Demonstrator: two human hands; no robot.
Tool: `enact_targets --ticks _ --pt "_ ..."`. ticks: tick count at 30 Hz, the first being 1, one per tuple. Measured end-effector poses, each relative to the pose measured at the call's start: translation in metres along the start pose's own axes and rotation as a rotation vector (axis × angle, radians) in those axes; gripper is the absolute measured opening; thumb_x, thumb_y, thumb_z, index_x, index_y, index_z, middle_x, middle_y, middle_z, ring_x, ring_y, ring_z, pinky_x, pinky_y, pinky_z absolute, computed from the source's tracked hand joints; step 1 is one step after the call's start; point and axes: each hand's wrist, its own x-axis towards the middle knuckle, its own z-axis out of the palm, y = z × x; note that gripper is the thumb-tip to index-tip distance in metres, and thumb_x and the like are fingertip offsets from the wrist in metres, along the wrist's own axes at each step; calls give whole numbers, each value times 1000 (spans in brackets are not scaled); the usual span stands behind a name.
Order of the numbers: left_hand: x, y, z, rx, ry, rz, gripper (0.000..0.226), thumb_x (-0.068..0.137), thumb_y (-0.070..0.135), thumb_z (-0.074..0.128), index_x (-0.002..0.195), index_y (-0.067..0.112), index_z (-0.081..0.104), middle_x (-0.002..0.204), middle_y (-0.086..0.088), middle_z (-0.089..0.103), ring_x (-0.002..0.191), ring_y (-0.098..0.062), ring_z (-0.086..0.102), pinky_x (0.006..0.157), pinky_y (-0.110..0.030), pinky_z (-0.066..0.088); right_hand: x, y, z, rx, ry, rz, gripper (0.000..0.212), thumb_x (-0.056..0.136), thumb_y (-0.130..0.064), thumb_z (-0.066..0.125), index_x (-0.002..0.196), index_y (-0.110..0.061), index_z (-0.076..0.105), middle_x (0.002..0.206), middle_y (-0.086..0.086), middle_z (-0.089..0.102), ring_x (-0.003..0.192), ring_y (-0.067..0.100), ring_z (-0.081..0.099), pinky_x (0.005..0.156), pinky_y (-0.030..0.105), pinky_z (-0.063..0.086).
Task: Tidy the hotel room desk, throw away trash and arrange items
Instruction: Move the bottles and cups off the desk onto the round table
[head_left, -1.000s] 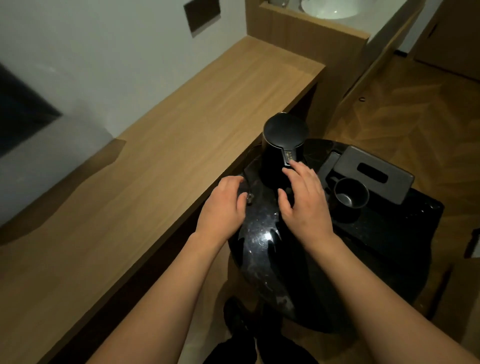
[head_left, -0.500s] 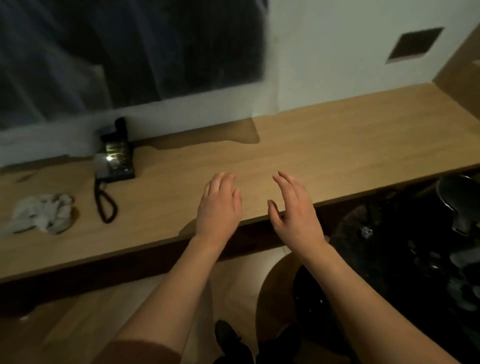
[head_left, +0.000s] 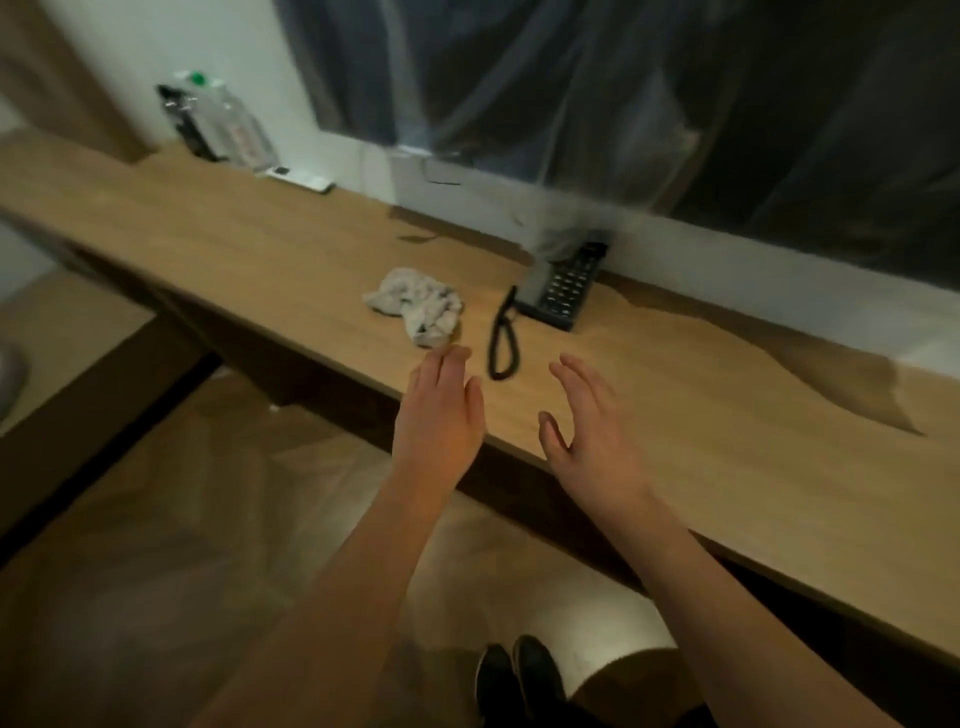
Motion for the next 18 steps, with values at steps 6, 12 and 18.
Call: enact_targets --ticks 6,12,18 --pt "-22 -82 -65 54 230 -271 39 102 23 54 138 12 55 143 -5 52 130 -18 50 111 -37 45 48 -81 57 73 -174 -245 54 98 -27 55 148 -18 38 157 0 33 146 15 25 121 36 23" --pt "-57 -162 -114 100 389 -470 37 104 22 51 138 9 54 141 -7 53 131 -17 49 111 -27 34 68 -173 120 143 -330 -467 54 98 -24 55 149 -20 37 155 -2 35 145 11 27 118 29 24" --pt "-71 -264 -168 160 444 -608 39 104 25 47 139 9 53 141 -8 53 132 -18 49 112 -28 35 83 -267 199 169 -419 -612 53 97 -21 58 147 -17 42 154 0 38 145 12 29 121 36 24"
